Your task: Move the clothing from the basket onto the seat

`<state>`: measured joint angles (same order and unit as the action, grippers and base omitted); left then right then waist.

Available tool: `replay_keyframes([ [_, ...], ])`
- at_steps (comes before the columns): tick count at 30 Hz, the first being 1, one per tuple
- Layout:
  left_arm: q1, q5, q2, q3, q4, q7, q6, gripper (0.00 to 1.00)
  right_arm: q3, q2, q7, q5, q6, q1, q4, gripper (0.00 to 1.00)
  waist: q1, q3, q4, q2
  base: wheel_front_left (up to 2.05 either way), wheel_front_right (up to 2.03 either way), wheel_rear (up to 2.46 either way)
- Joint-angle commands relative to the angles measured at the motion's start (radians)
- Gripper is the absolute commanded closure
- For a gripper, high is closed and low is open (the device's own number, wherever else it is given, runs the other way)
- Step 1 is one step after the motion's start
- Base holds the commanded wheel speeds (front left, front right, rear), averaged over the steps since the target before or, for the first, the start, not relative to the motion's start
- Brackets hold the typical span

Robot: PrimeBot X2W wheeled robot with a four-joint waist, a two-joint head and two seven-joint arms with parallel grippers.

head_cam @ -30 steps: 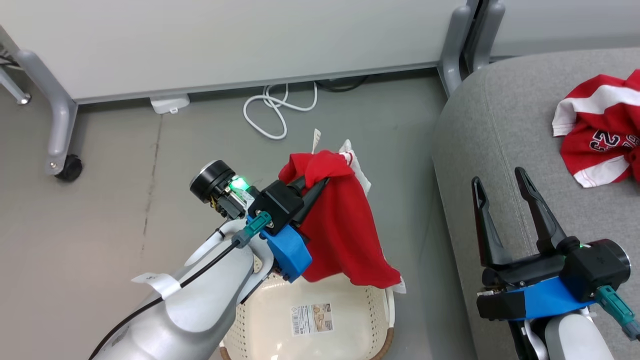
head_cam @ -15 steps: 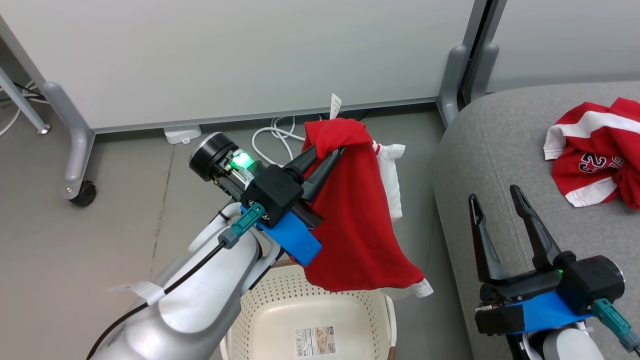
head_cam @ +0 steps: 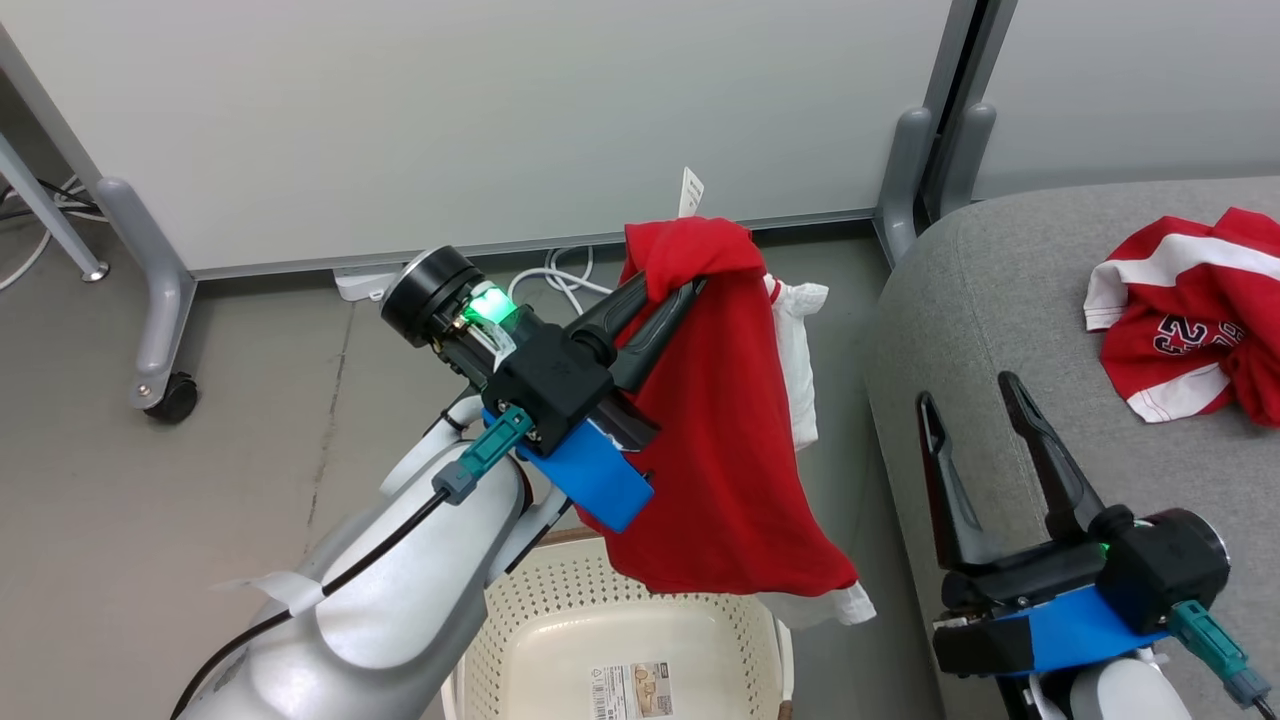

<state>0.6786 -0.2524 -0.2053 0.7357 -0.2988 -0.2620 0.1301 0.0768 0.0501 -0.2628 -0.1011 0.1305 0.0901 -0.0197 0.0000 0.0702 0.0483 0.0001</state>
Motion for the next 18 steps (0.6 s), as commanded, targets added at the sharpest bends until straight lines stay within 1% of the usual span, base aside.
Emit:
replay_keyframes([
  [1, 0.011, 0.007, 0.001, -0.001, 0.005, -0.004, 0.001, 1.00, 0.007, 0.001, -0.003, 0.000, 0.000, 0.010, 0.005, 0.00, 0.0000, 0.001, 0.000, -0.0001, 0.00, 0.00, 0.00],
  [6, 0.013, 0.008, 0.002, 0.003, 0.009, -0.004, 0.001, 1.00, 0.070, 0.001, -0.003, 0.011, 0.000, 0.045, 0.019, 0.00, 0.0000, 0.002, 0.003, -0.0001, 0.00, 0.00, 0.00],
  [9, 0.014, 0.006, 0.006, 0.005, 0.009, -0.004, 0.001, 1.00, 0.140, 0.006, -0.003, 0.021, 0.000, 0.078, 0.011, 0.00, 0.0000, 0.003, 0.009, -0.0001, 0.00, 0.00, 0.00],
  [14, 0.018, 0.009, 0.011, 0.008, 0.012, -0.004, 0.000, 1.00, 0.228, 0.014, -0.003, 0.010, 0.000, 0.125, -0.016, 0.00, 0.0000, 0.006, 0.020, -0.0001, 0.00, 0.00, 0.00],
  [18, 0.022, 0.013, 0.017, 0.013, 0.019, -0.004, 0.001, 1.00, 0.265, 0.013, -0.003, 0.017, 0.000, 0.158, -0.060, 0.00, 0.0000, 0.013, 0.030, -0.0001, 0.00, 0.00, 0.00],
])
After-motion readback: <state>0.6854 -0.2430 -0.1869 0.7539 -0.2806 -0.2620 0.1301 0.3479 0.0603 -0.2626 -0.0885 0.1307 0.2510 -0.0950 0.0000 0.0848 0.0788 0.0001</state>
